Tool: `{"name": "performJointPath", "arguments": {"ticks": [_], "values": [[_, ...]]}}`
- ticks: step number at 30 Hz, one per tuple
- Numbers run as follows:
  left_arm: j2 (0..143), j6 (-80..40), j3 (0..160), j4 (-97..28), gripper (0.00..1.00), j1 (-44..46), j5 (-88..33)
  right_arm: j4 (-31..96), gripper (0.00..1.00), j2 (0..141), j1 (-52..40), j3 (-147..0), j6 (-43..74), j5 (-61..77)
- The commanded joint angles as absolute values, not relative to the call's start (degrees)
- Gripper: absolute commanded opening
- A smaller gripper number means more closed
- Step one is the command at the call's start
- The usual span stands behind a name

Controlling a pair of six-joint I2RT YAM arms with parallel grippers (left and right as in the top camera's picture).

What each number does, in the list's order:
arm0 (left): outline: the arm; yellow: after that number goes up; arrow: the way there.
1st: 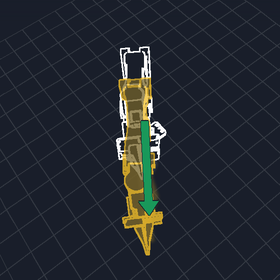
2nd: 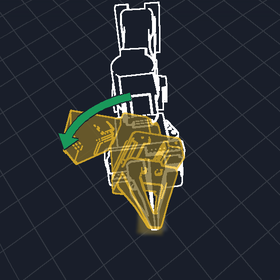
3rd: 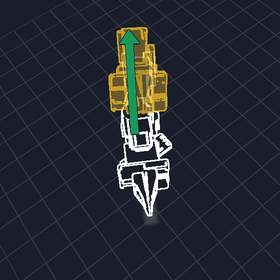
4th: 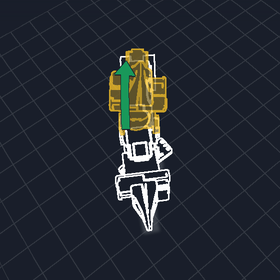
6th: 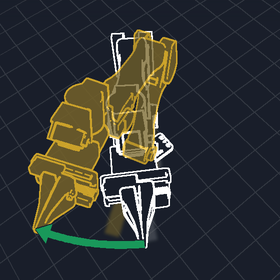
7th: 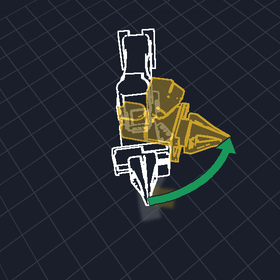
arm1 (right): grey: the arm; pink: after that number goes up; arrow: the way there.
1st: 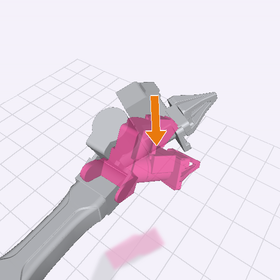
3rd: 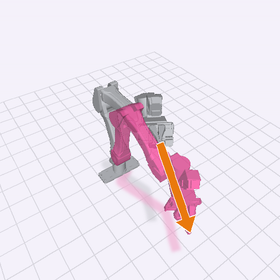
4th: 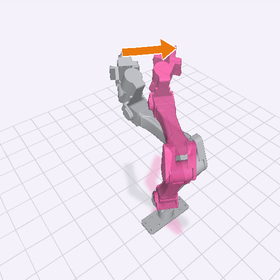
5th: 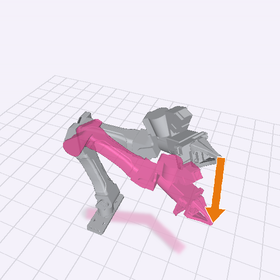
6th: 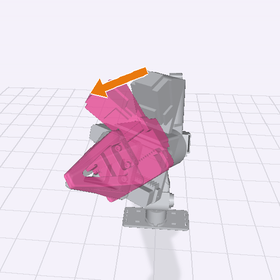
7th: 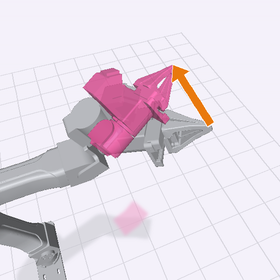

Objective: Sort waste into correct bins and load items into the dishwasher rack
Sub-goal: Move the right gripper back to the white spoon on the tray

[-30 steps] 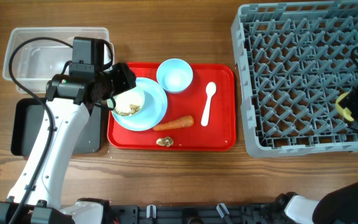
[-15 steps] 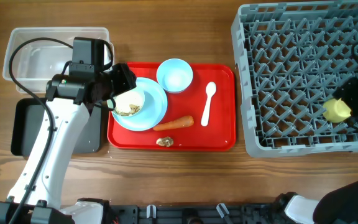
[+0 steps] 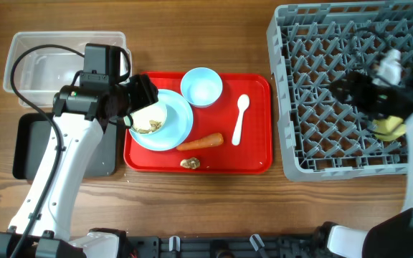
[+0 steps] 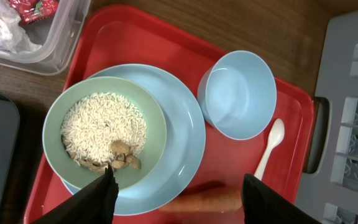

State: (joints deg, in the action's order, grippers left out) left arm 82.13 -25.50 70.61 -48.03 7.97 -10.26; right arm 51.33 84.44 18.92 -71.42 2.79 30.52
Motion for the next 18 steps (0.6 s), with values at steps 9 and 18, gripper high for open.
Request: {"name": "performJointPath", "arguments": {"ticks": [9,18], "values": [[82.0,-24.2,71.2,-48.1,0.68,8.0,-9.5,44.1,0.88,85.5,-11.5,-72.4,8.8,10.3],[82.6,-24.2,71.2,-48.5,0.68,8.0,-9.5,37.0,0.87,93.7,-22.4,-72.4,21.3,-5.4]]}}
